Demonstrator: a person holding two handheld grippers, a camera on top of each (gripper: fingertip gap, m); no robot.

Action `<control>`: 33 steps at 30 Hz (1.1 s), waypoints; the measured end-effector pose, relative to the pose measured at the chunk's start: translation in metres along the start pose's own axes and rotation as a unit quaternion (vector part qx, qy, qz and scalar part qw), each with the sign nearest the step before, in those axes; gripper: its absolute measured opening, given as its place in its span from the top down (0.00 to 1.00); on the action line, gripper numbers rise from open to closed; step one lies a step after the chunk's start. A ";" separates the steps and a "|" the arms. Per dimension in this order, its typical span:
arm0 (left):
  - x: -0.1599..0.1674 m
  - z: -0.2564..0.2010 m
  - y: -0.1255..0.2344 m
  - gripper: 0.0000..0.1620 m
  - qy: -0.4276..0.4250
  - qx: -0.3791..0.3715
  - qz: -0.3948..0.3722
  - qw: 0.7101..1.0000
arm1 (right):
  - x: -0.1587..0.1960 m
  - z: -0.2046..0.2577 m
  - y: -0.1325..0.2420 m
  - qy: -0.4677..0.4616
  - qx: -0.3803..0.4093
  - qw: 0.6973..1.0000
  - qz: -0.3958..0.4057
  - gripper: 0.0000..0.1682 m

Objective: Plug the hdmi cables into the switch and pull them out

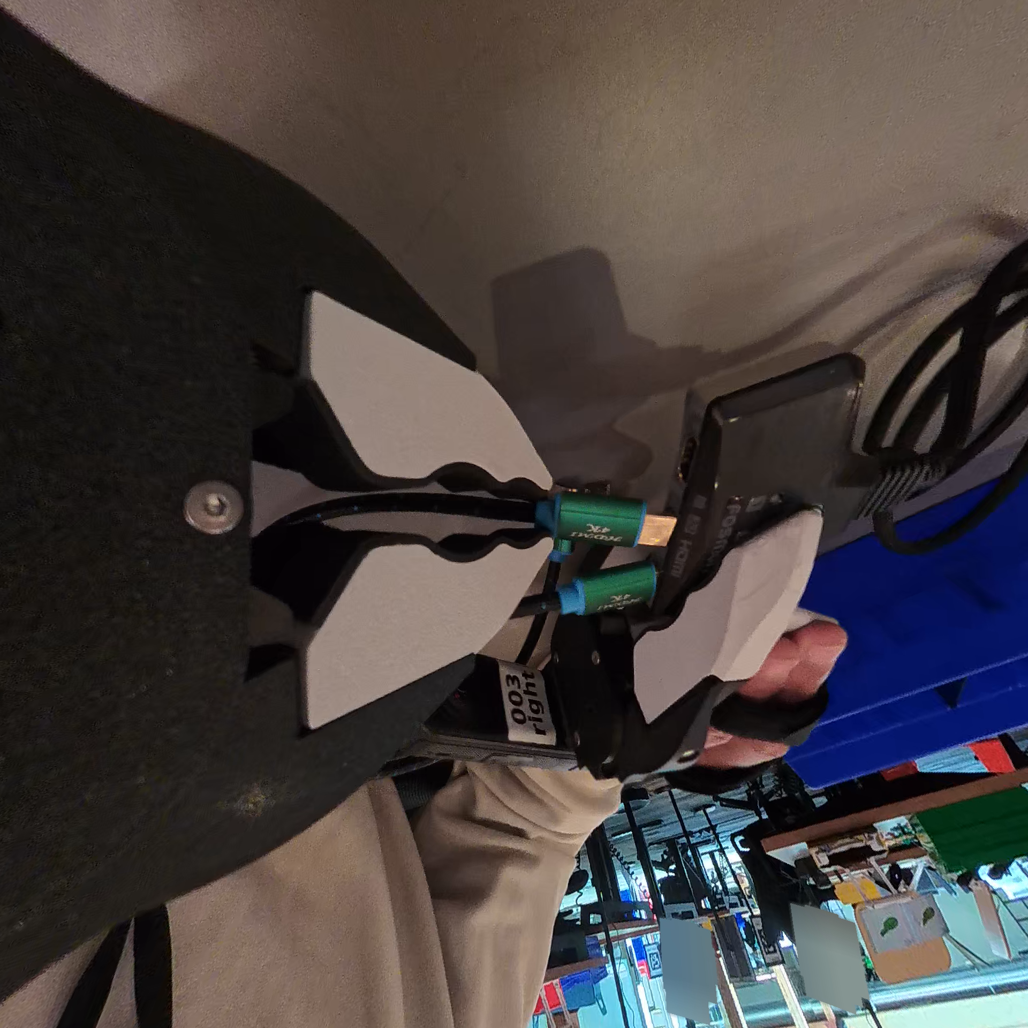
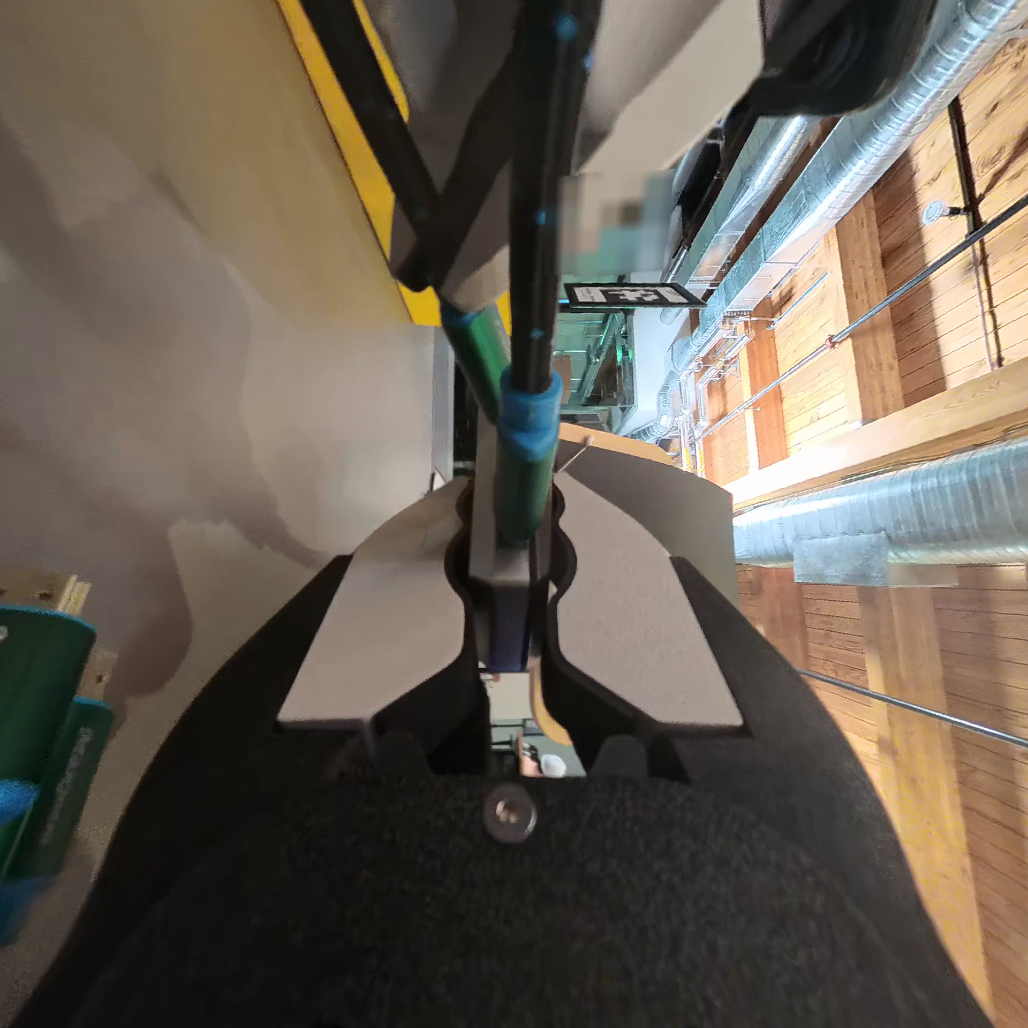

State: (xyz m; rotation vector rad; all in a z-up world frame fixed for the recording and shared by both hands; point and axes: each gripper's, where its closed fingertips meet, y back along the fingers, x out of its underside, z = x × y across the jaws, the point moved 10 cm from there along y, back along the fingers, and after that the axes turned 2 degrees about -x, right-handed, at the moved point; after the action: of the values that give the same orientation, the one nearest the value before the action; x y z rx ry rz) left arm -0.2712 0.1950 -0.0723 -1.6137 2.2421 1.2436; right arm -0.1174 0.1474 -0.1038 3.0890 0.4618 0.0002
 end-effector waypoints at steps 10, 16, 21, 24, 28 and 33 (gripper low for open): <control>0.004 0.006 -0.001 0.95 0.040 0.031 0.062 0.997 | -0.010 0.004 0.004 0.059 0.034 0.997 -0.020 0.87; 0.008 0.006 -0.009 0.94 -0.089 -0.060 0.045 0.993 | -0.004 0.009 0.000 0.044 0.006 0.999 -0.018 0.87; 0.023 0.007 -0.023 0.94 -0.193 -0.113 0.082 0.971 | 0.007 0.006 -0.003 0.001 -0.014 1.000 0.006 0.87; 0.028 0.009 -0.028 0.94 -0.263 -0.206 0.080 0.939 | 0.016 0.000 -0.005 -0.083 -0.029 0.996 0.007 0.87; 0.032 0.002 -0.036 0.82 -0.352 -0.261 0.066 0.896 | 0.023 -0.005 -0.004 -0.123 -0.024 0.992 0.004 0.87; 0.035 -0.005 -0.045 0.76 -0.484 -0.295 0.060 0.822 | 0.018 -0.002 -0.004 -0.114 -0.030 0.993 -0.001 0.87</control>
State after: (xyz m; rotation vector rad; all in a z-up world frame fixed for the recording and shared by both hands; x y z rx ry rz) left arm -0.2468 0.1612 -0.1122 -0.5819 1.3566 2.2538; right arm -0.1010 0.1563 -0.1019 2.9787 0.4452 -0.3286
